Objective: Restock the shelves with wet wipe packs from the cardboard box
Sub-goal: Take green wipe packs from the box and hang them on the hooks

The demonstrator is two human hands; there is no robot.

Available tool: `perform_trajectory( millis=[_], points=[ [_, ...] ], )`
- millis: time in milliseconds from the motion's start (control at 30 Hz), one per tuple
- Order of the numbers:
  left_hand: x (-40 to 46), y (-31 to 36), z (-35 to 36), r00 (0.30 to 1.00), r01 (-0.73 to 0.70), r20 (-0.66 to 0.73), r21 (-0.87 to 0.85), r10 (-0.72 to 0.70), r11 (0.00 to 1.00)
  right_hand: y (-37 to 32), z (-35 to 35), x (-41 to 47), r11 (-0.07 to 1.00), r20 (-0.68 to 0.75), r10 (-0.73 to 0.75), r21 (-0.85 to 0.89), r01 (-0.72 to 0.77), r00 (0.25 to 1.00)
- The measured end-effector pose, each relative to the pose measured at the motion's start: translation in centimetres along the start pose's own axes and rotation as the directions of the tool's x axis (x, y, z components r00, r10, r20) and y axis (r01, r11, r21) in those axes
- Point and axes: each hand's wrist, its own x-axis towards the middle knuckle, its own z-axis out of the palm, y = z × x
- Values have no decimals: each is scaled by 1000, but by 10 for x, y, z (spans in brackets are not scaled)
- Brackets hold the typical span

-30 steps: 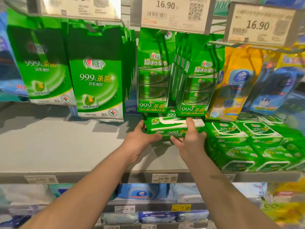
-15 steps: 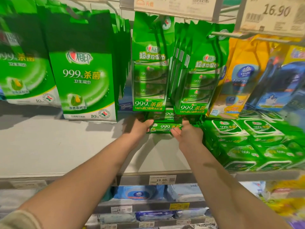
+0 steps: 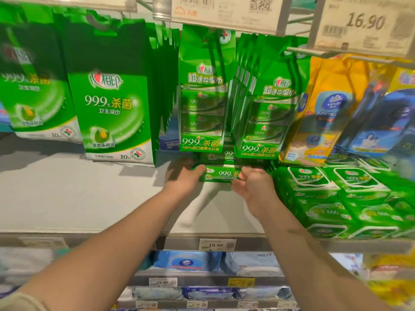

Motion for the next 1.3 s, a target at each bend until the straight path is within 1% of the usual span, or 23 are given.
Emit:
perform_trajectory(
  millis=[33, 67, 100, 133, 167, 200, 233, 300, 367, 433, 467, 500, 600, 700, 767, 900, 967, 1033, 1100, 1233, 1300],
  points=[
    [-6, -2, -4, 999, -33, -40, 88, 37, 996, 3, -3, -8, 996, 38, -27, -86, 31, 999],
    [-14, -5, -7, 999, -19, -42, 123, 25, 992, 7, -6, -13, 973, 69, -65, -217, 79, 996],
    [-23, -10, -10, 1000, 3, -25, 194, 2, 981, 11, -8, -20, 918, 109, -119, -367, 151, 987],
    [-34, -13, -14, 1000, -6, -18, 279, 11, 960, 15, -12, -24, 833, 160, -186, -497, 242, 969],
    [-45, -15, -18, 998, -59, -7, 360, 65, 931, 17, -13, -31, 727, 220, -229, -609, 317, 948],
    [-51, -19, -21, 994, -92, -26, 376, 110, 922, 19, -12, -36, 620, 284, -258, -685, 384, 924],
    [-58, -22, -26, 993, -87, -47, 360, 111, 929, 22, -12, -41, 532, 343, -263, -728, 432, 902],
    [-76, -28, -37, 986, -85, -103, 373, 133, 924, 29, -10, -49, 423, 441, -264, -746, 514, 858],
    [-97, -35, -47, 974, -93, -144, 451, 176, 887, 41, -8, -60, 336, 522, -297, -727, 599, 800],
    [-122, -41, -59, 963, -90, -175, 513, 207, 853, 52, -2, -74, 278, 570, -336, -701, 657, 750],
    [-133, -46, -66, 960, -73, -190, 534, 203, 842, 56, 3, -81, 255, 588, -336, -696, 672, 736],
    [-144, -53, -73, 958, -52, -208, 552, 199, 832, 58, 9, -90, 233, 608, -311, -696, 679, 730],
    [-178, -75, -100, 948, 34, -269, 621, 172, 783, 67, 31, -120, 126, 705, -207, -668, 733, 678],
    [-217, -100, -136, 927, 145, -355, 641, 124, 754, 81, 57, -163, 79, 781, -129, -606, 792, 611],
    [-233, -112, -151, 923, 190, -376, 633, 84, 750, 93, 67, -182, 76, 801, -115, -583, 809, 588],
    [-291, -151, -206, 884, 325, -466, 546, -42, 772, 124, 109, -253, 133, 869, -80, -477, 869, 489],
    [-327, -174, -238, 855, 390, -509, 499, -102, 774, 140, 131, -297, 138, 906, -40, -413, 900, 422],
    [-368, -201, -272, 814, 460, -557, 444, -165, 769, 160, 152, -344, 147, 939, 0, -341, 928, 345],
    [-410, -229, -303, 752, 527, -625, 380, -210, 760, 186, 173, -389, 159, 960, 34, -280, 947, 278],
    [-494, -280, -357, 615, 621, -743, 251, -264, 742, 241, 211, -479, 204, 974, 136, -206, 957, 181],
    [-531, -300, -378, 558, 644, -771, 170, -307, 746, 264, 226, -519, 182, 976, 179, -154, 971, 121]
  ],
)
